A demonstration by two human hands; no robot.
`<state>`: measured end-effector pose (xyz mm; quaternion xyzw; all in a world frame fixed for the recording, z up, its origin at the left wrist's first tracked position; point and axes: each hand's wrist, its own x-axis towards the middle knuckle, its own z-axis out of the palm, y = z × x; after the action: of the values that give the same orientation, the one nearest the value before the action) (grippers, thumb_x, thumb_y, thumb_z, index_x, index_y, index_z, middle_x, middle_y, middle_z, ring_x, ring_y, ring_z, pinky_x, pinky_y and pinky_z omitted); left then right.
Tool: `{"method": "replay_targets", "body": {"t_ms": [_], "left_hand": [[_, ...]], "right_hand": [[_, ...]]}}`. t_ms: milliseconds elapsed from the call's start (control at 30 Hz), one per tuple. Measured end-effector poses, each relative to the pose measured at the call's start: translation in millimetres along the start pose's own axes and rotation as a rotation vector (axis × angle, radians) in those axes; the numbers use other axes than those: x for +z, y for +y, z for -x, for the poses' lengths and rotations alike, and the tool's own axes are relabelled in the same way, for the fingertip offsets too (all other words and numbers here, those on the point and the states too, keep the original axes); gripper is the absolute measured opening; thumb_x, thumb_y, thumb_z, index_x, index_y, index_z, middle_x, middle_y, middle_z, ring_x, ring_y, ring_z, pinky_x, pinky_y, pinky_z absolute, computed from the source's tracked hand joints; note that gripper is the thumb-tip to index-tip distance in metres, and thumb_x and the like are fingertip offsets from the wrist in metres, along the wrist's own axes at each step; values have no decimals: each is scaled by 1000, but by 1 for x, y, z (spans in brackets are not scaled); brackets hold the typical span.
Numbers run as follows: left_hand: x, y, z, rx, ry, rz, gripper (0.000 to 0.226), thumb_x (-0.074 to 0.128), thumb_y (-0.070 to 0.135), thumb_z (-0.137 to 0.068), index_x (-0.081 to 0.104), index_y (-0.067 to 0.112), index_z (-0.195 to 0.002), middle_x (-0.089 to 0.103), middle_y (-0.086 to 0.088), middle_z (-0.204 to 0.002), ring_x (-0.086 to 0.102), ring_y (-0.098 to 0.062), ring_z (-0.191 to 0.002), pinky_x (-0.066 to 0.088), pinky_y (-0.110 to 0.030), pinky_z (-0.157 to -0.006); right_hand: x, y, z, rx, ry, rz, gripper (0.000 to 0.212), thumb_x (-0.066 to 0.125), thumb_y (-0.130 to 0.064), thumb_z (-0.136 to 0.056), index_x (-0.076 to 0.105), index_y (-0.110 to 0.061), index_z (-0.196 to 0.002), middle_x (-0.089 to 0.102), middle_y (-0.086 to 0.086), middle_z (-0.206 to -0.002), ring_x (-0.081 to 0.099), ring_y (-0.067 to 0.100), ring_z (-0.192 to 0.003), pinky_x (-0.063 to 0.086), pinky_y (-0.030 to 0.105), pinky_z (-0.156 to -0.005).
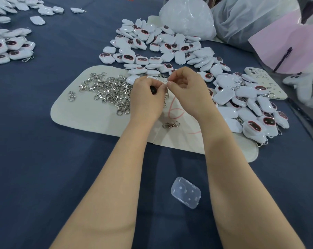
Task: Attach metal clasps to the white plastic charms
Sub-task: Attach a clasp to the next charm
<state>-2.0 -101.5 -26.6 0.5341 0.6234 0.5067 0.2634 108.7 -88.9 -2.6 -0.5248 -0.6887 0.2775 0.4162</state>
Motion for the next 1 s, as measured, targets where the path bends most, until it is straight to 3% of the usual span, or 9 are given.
{"method": "replay_targets", "body": {"t_ms": [167, 367, 500, 733, 867, 1000], "left_hand": [[-1, 1, 0, 6, 10, 2, 14, 61, 19, -89, 64, 17, -76, 67, -10, -91, 51, -13, -70, 37, -20, -65], [-1, 2, 3, 76, 28, -54, 7, 58, 14, -91, 58, 17, -84, 50, -2, -104, 49, -10, -76, 34, -12, -70], [-2, 2, 3, 91, 68, -69, 5, 56, 12, -90, 60, 13, -87, 46, -1, -106, 43, 0, -69, 31, -6, -66], [1, -1, 7, 105, 46, -211, 11, 55, 18, -92, 60, 9, -98, 44, -1, -116, 46, -11, -80, 33, -19, -69], [1, -1, 7, 97, 57, -194, 11, 55, 16, -92, 60, 8, -96, 45, -5, -120, 46, -11, -80, 31, -16, -67], [1, -1, 6, 100, 73, -138, 8, 56, 13, -91, 61, 8, -93, 47, -4, -117, 46, -6, -74, 31, -10, -65]], "right_hand": [[2, -1, 0, -18, -23, 71, 8, 58, -11, -88, 59, -19, -87, 60, -13, -78, 57, 5, -77, 46, 14, -74], [4, 2, -1, 15, -42, 94, 6, 55, -15, -91, 59, -19, -89, 61, -10, -79, 60, 10, -81, 48, 24, -80], [5, 3, -1, 37, -75, 173, 8, 51, -17, -92, 59, -17, -91, 65, -3, -84, 63, 15, -77, 46, 17, -68], [5, -1, 0, 12, -49, 59, 12, 56, -10, -90, 63, -19, -95, 66, -6, -96, 62, 9, -89, 47, 17, -83], [5, -2, 0, 14, -55, 101, 12, 54, -8, -90, 62, -17, -92, 61, -9, -84, 58, 8, -82, 46, 16, -78], [6, -3, 0, 36, -60, 106, 10, 53, -11, -91, 61, -16, -94, 62, -4, -87, 61, 15, -88, 49, 26, -84]]}}
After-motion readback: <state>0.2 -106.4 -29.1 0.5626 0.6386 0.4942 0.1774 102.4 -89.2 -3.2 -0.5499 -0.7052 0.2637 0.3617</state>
